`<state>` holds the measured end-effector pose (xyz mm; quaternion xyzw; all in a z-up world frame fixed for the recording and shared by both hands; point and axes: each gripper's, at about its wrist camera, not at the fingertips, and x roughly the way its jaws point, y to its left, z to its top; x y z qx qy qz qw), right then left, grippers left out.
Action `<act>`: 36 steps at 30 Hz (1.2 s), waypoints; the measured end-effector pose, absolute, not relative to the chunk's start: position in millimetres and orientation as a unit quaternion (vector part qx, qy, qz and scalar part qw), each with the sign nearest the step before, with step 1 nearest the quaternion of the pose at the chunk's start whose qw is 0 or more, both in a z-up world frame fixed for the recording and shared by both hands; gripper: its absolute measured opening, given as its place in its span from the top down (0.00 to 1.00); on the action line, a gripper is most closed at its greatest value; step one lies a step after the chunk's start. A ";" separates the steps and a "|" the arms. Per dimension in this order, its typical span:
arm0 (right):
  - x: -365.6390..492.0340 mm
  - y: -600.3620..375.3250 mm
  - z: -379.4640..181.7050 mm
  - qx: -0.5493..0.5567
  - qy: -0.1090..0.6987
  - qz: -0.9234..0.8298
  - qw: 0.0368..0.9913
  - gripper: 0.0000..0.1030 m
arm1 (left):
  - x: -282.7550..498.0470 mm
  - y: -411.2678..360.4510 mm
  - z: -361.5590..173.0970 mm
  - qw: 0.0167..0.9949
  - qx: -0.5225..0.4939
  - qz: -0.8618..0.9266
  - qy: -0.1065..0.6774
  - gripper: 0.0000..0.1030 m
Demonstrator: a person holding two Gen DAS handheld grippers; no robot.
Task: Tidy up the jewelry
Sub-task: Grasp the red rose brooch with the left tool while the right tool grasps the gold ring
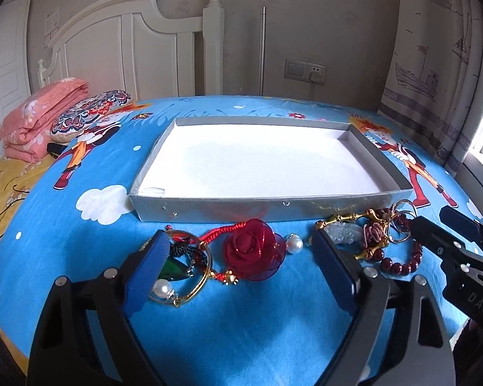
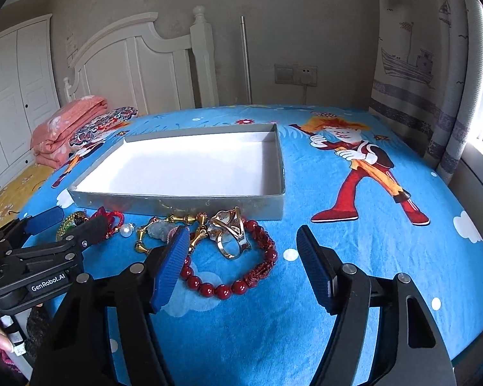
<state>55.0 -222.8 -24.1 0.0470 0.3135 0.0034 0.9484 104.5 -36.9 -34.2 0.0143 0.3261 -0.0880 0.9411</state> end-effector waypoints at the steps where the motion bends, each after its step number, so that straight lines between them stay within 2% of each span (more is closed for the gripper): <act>1: 58.2 -223.0 -25.7 0.046 0.319 0.005 0.947 0.42 | 107.3 -37.6 -35.7 0.938 0.012 -0.091 0.333 0.26; 4: 67.2 -224.2 -30.9 0.055 0.337 0.011 0.940 0.45 | 112.3 -39.3 -39.8 0.931 0.012 -0.101 0.349 0.34; 8: 76.5 -223.2 -35.1 0.056 0.353 0.014 0.934 0.54 | 115.4 -39.8 -42.0 0.928 0.011 -0.106 0.357 0.39; 11: 78.5 -221.6 -36.5 0.049 0.355 0.014 0.934 0.69 | 115.8 -40.7 -44.3 0.927 0.014 -0.108 0.360 0.50; 13: 77.3 -221.5 -36.7 0.047 0.350 0.013 0.936 0.85 | 115.2 -39.9 -44.7 0.927 0.013 -0.107 0.358 0.56; 15: 73.4 -220.9 -35.3 0.045 0.338 0.018 0.940 0.90 | 112.1 -37.9 -43.9 0.929 0.009 -0.112 0.352 0.60; 17: 68.4 -220.3 -32.9 0.043 0.322 0.015 0.946 0.90 | 107.2 -35.9 -42.1 0.933 0.003 -0.117 0.341 0.64; 25: 58.2 -225.7 -27.2 0.061 0.297 0.012 0.953 0.90 | 91.6 -20.7 -32.9 0.939 -0.028 -0.126 0.319 0.64; 36: 53.4 -216.5 -19.5 0.052 0.294 0.021 0.954 0.90 | 78.9 -16.6 -19.8 0.948 -0.010 -0.108 0.301 0.64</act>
